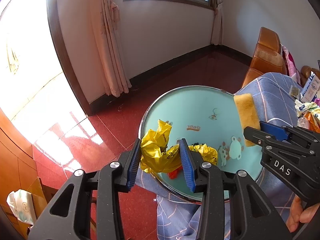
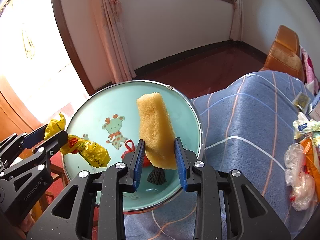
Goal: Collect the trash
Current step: 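Move both tools over the blue bin and release the wrapper and sponge, then move both open tools back toward the trash on the table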
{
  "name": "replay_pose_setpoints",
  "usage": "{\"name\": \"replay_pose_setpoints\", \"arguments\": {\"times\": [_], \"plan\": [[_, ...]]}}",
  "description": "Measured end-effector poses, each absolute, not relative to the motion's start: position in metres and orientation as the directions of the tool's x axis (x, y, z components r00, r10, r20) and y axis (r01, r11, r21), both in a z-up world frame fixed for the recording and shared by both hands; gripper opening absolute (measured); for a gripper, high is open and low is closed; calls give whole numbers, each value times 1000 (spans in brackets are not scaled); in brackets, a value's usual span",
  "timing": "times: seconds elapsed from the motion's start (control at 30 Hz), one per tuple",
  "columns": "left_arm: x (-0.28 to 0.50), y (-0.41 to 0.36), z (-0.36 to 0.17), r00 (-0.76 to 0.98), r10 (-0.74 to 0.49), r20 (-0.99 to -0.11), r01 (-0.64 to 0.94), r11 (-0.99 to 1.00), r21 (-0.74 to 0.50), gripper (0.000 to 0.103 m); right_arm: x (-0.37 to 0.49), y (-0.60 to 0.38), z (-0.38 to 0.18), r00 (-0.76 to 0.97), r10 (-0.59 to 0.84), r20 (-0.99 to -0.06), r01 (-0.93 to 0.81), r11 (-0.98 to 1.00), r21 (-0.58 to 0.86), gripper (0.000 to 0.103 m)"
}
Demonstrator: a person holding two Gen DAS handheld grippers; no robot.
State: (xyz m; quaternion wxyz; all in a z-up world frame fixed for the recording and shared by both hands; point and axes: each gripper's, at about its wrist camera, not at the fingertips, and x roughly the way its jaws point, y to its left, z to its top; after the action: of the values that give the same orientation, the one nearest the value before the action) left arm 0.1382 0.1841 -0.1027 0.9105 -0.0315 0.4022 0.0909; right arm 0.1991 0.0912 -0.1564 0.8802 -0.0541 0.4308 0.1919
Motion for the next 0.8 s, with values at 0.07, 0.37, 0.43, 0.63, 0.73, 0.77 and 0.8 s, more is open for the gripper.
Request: {"name": "replay_pose_setpoints", "arguments": {"times": [0.07, 0.37, 0.43, 0.63, 0.73, 0.77, 0.8], "plan": [[139, 185, -103, 658, 138, -740, -192, 981, 12, 43, 200, 91, -156, 552, 296, -780, -385, 920, 77, 42], [134, 182, -93, 675, 147, -724, -194, 981, 18, 62, 195, 78, -140, 579, 305, -756, -355, 929, 103, 52], [131, 180, -89, 681, 153, -716, -200, 980, 20, 65, 193, 73, -134, 594, 299, -747, -340, 935, 104, 59], [123, 177, -76, 697, 179, -695, -223, 974, 27, 76, 184, 56, -116, 639, 282, -716, -300, 948, 106, 67], [119, 173, -71, 706, 186, -683, -220, 975, 38, 77, 179, 48, -110, 650, 275, -708, -286, 952, 108, 67], [118, 172, -70, 709, 185, -681, -217, 975, 39, 77, 177, 45, -108, 655, 269, -706, -280, 954, 104, 67], [117, 169, -68, 712, 182, -678, -213, 976, 38, 77, 176, 44, -108, 658, 265, -705, -275, 956, 103, 67]]}}
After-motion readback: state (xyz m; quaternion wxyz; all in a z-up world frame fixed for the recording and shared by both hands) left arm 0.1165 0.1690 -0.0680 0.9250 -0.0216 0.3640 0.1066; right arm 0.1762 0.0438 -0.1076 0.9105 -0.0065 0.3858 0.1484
